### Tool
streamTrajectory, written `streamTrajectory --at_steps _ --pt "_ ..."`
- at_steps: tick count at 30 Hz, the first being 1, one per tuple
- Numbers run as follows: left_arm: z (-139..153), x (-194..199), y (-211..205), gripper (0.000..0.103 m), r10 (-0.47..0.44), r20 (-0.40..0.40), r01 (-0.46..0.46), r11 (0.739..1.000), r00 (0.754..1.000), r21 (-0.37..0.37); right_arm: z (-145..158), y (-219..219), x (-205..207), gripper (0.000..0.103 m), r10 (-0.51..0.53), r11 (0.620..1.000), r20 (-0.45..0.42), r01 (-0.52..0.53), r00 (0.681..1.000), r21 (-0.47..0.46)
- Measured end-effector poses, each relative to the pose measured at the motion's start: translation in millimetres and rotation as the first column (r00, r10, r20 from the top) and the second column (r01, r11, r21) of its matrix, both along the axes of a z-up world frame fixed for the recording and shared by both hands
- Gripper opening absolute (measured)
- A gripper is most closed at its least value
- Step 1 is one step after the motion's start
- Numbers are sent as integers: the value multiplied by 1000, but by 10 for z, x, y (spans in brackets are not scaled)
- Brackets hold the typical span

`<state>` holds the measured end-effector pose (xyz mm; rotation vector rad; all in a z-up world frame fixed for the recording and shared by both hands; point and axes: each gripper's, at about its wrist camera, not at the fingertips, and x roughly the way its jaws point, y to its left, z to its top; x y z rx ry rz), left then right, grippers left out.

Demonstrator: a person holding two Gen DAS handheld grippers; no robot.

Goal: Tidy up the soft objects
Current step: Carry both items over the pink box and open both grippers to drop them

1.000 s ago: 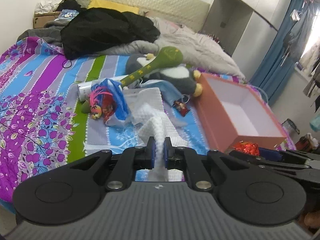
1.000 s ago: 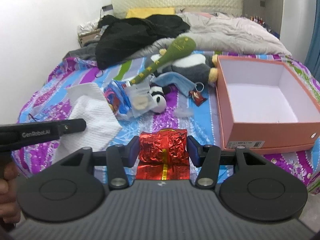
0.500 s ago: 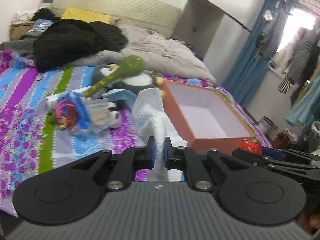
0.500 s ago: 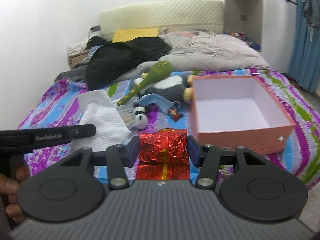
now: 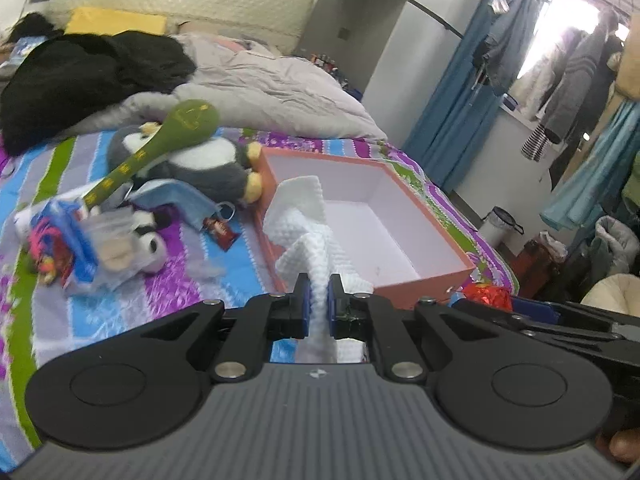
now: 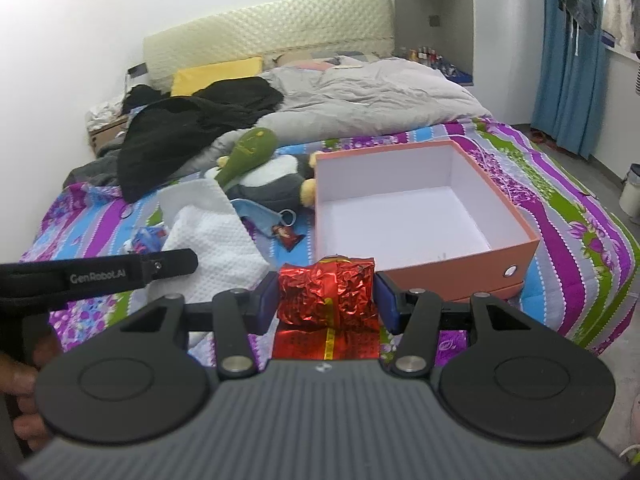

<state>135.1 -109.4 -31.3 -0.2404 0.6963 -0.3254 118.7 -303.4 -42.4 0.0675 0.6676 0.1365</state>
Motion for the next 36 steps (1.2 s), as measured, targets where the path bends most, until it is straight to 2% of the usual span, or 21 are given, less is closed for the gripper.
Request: streamTrajectory --at_steps 6,17,20,27,32,36 --pt "-151 580 -191 10 -28 -10 28 1000 1000 0 -95 -172 470 54 -20 1000 6 20 1000 -13" --pt "-703 1715 -719 11 -85 -107 85 996 991 -6 -537 -639 1481 54 -91 996 -95 91 991 -1" --pt "-874 1977 -867 11 -87 -152 93 995 985 36 -702 -734 1741 54 -98 995 -148 100 984 5" --pt "-1253 2402 -1025 11 -96 -237 109 993 967 41 -1041 -872 2193 54 -119 992 -227 126 967 17" --pt "-1399 2537 -1072 11 -99 -270 114 993 958 41 -1229 -938 2319 55 -128 989 -276 142 953 31" --pt "-1372 2515 -1076 32 -94 -272 112 992 958 54 -1262 -977 2316 55 -138 986 -303 159 943 46"
